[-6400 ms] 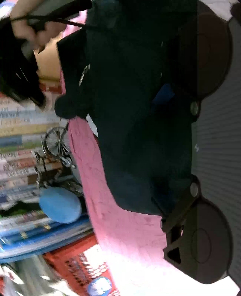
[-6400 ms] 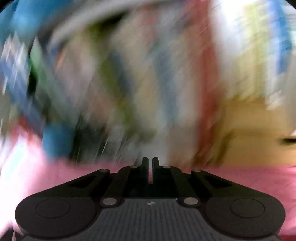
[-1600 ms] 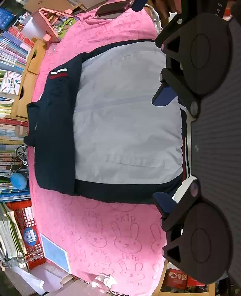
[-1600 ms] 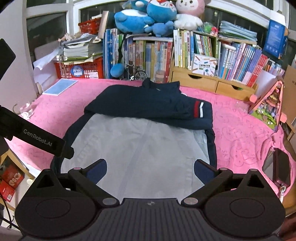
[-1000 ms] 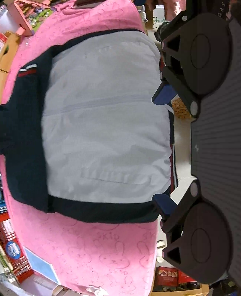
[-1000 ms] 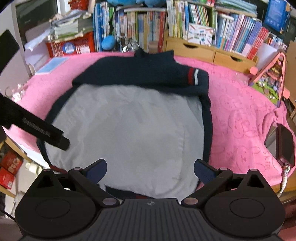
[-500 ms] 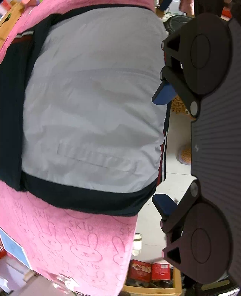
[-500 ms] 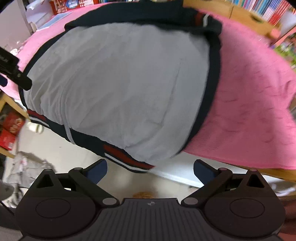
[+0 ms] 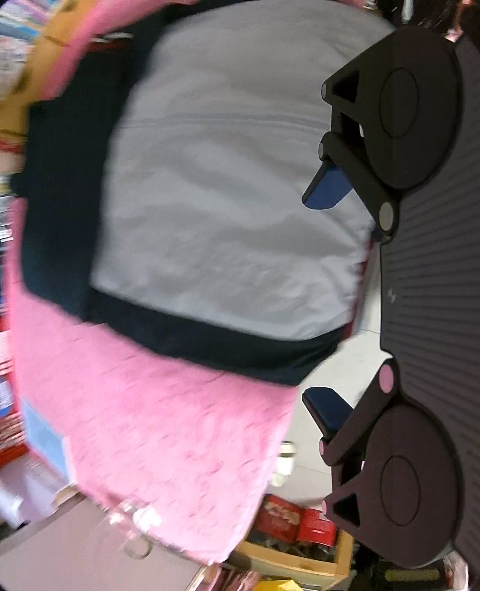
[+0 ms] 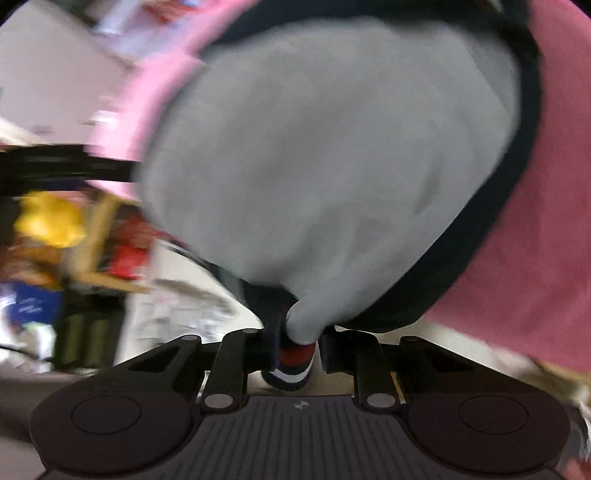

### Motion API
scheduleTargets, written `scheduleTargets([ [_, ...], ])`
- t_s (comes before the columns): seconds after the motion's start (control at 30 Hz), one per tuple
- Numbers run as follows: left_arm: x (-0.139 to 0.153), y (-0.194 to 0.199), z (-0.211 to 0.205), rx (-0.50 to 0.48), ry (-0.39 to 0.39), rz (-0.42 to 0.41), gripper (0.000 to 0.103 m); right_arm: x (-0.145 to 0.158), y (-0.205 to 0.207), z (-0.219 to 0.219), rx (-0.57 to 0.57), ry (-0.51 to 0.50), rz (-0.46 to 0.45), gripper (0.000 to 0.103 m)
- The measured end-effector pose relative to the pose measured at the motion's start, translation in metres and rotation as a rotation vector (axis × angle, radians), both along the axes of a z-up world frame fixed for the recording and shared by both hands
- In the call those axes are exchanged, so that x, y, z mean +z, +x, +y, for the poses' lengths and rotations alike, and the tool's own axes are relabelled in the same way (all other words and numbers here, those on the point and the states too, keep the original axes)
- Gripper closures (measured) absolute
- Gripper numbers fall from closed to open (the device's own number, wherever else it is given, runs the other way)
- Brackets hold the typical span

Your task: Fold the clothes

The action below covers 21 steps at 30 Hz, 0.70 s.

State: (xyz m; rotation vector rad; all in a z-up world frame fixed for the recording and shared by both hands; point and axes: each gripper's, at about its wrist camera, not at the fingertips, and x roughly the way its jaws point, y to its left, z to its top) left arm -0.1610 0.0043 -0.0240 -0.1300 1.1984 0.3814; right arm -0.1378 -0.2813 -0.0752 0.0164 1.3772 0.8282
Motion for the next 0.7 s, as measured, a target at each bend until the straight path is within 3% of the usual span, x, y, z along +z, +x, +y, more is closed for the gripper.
scheduleTargets([
  [0.1,0.027,-0.007,0.014,0.048,0.039,-0.112,0.000,0.041,0.026,0.005,0.001,0.165,-0.015,0.084],
  [0.17,0.042,-0.012,0.023,0.086,0.072,-0.168,0.000,0.058,0.064,0.012,-0.059,0.272,-0.038,0.085],
  [0.3,0.059,-0.019,0.039,0.171,0.122,-0.208,0.000,0.057,0.150,0.030,-0.230,0.416,-0.081,0.085],
  [0.37,0.060,-0.022,0.044,0.206,0.125,-0.203,0.000,0.037,0.194,0.040,-0.363,0.400,-0.085,0.085],
  [0.47,0.055,-0.027,0.047,0.230,0.112,-0.176,0.000,0.012,0.225,0.053,-0.452,0.252,-0.117,0.077],
  [0.5,0.052,-0.028,0.044,0.218,0.104,-0.166,0.000,0.009,0.226,0.053,-0.443,0.208,-0.142,0.070],
  [0.53,0.049,-0.028,0.040,0.205,0.096,-0.156,0.000,0.007,0.224,0.054,-0.423,0.181,-0.170,0.048],
  [0.6,0.043,-0.029,0.034,0.181,0.081,-0.137,0.000,0.009,0.212,0.049,-0.383,0.134,-0.241,0.028],
  [0.7,0.029,-0.027,0.020,0.124,0.048,-0.095,0.000,0.012,0.189,0.044,-0.287,0.081,-0.360,0.026],
])
